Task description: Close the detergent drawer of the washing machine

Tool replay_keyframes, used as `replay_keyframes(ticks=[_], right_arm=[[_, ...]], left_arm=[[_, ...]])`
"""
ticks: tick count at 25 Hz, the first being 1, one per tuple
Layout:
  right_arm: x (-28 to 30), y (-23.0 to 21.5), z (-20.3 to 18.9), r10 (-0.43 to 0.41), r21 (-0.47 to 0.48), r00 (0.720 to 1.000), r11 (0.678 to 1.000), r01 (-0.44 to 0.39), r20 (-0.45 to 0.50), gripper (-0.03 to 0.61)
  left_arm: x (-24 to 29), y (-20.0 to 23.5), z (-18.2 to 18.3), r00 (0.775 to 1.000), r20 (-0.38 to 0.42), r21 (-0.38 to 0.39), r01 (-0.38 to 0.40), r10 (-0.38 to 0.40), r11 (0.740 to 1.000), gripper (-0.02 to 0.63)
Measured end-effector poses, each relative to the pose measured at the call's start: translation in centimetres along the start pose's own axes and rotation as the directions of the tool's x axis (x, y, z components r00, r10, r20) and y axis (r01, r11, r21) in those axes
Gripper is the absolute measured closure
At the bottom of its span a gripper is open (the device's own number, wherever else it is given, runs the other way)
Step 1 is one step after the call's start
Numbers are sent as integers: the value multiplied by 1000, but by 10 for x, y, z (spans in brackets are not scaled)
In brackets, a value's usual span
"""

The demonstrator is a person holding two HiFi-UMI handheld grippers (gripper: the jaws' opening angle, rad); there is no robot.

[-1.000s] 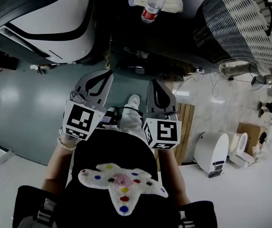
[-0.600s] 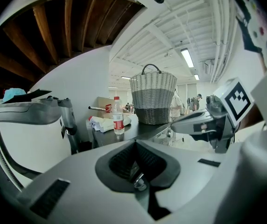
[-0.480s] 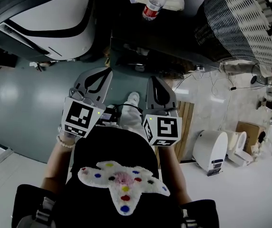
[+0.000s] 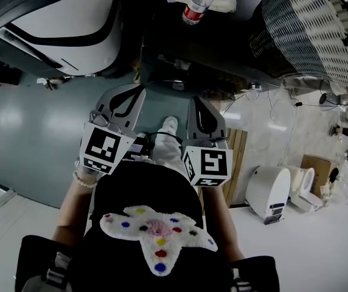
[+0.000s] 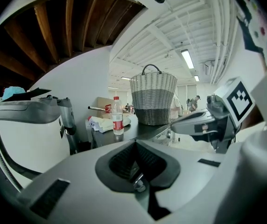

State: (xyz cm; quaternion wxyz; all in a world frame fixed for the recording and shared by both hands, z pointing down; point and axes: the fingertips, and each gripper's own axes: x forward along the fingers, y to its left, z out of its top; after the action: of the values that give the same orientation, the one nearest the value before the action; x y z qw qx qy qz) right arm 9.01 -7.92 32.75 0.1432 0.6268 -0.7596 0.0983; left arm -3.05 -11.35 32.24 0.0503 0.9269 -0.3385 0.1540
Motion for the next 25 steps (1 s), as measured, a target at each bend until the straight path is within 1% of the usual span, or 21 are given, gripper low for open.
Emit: replay_keyframes(ticks=[25], right_arm=[[-1, 6, -5, 3, -7, 1000, 1000, -3, -10, 575]], left_arm=[[1, -3, -5, 1000, 1, -9, 3, -3, 1000, 603]])
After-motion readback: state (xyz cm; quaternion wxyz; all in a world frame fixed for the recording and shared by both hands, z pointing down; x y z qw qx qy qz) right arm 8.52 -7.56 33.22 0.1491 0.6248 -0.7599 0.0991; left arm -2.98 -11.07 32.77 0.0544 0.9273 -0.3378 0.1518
